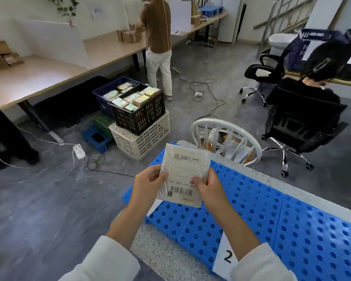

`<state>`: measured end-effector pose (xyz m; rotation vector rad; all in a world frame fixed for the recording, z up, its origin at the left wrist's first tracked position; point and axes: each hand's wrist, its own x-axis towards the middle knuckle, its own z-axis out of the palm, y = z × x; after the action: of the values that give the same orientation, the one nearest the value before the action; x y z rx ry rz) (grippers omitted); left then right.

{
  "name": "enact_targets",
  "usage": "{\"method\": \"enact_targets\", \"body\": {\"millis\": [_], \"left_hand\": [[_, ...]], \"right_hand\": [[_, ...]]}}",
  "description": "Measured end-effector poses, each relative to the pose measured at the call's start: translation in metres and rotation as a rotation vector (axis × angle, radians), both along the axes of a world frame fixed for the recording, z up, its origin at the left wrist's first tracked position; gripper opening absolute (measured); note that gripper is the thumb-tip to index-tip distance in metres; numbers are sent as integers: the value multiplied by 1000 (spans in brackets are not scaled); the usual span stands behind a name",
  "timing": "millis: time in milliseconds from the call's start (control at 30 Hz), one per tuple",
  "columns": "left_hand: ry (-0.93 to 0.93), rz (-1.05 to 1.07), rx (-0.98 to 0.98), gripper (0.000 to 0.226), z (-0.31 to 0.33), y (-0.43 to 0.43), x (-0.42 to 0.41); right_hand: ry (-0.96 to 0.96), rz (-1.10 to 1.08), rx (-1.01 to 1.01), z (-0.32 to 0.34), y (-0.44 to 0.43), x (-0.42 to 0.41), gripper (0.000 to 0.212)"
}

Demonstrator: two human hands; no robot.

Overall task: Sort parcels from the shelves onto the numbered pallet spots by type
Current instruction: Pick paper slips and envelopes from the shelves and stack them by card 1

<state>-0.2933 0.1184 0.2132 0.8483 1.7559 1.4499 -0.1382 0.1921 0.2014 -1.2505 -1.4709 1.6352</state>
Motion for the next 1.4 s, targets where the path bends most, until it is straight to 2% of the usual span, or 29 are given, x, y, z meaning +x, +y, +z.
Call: {"method": "enact_targets", "body": {"millis": [400,800,1000,1400], "left_hand": [[51,-145,-75,15,-50,82,-69],[70,-337,-298,6,-143,186,-142],[108,-400,-420,4,-181,224,-159],[100,-386,-464,20,-218,249,-166]], "right_hand": [[-144,-166,-85,-39,59,-55,18],[-411,-344,-222,-117,135,-129,21],[-473,-396,-302,-157,163,-156,26],[-609,-425,-344,-199,185,-180,29]]}}
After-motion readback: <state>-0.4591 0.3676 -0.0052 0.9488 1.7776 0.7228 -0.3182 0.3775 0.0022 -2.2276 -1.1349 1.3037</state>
